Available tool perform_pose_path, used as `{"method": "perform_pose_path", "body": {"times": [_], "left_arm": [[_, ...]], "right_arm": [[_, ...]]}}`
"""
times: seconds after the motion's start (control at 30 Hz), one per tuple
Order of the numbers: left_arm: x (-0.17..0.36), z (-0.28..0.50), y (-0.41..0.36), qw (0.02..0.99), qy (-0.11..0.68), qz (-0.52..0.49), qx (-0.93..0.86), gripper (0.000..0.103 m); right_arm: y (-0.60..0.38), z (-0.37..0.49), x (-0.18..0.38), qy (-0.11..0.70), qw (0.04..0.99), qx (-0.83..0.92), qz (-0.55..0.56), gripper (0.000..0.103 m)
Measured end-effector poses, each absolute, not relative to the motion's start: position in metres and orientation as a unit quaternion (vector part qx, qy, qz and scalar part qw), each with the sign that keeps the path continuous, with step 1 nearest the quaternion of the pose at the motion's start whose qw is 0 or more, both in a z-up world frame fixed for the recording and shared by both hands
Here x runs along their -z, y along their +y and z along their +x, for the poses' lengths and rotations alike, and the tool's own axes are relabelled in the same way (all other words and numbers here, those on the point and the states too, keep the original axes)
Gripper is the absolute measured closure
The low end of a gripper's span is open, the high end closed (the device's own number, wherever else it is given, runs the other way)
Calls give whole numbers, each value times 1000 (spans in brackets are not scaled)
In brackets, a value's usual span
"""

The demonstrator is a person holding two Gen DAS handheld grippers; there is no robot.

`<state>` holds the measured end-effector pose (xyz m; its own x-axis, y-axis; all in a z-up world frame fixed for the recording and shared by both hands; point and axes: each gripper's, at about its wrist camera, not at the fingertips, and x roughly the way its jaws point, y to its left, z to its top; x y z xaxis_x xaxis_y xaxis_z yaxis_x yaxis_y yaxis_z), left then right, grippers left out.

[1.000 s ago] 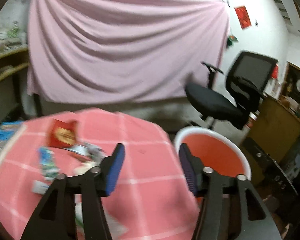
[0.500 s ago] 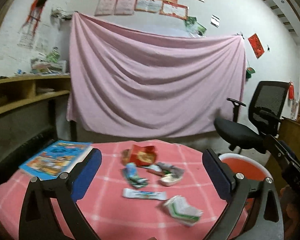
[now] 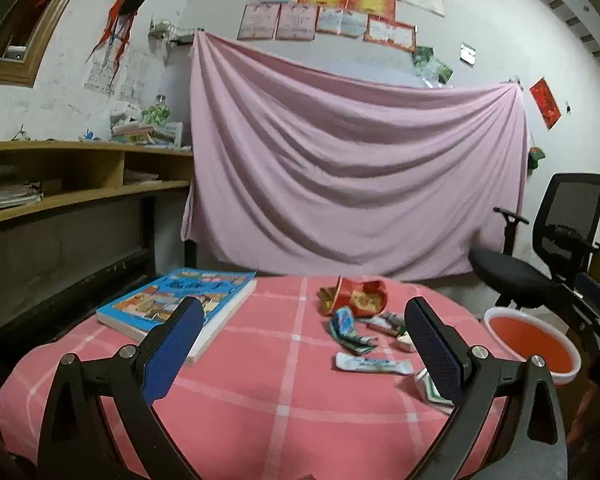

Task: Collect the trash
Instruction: 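Move both tools back over the table toward the remaining trash, then grasp the white tube with the left gripper while the right grasps the green paper packet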

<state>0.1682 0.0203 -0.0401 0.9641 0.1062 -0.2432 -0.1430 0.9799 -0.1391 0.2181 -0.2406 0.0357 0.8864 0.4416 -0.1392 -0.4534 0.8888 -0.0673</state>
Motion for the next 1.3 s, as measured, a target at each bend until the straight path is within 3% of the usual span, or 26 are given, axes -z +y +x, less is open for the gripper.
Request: {"method": "perform_pose_path", "body": {"times": [0.37,0.5,0.57,0.63,0.73,0.8,1.0,1.1,1.3], "left_arm": [[58,212,33,964,236,-100,-71,5],[68,230,35,951,285,-105,-57,5],[72,239,32,945,308,-103,-43,6],[78,245,29,940,327,-95,-35,12],[85,255,24,931,355,-87,-16,27],[89,260,21,925,371,-84,-5,37],[88,274,13,918,387,-79,36,48],[89,285,9,911,399,-84,57,53],[88,304,11,900,411,-119,86,53]], "right_arm": [[-227,272,-4,265,915,-302,-42,0],[-214,279,9,327,884,-327,-66,10],[-206,278,13,340,872,-342,-81,10],[-199,278,18,357,861,-351,-94,11],[-191,281,27,383,846,-354,-111,22],[-188,283,31,394,841,-352,-117,36],[-195,296,35,415,835,-351,-89,55],[-205,304,34,418,838,-344,-68,56],[-219,317,32,414,854,-312,-54,59]]}}
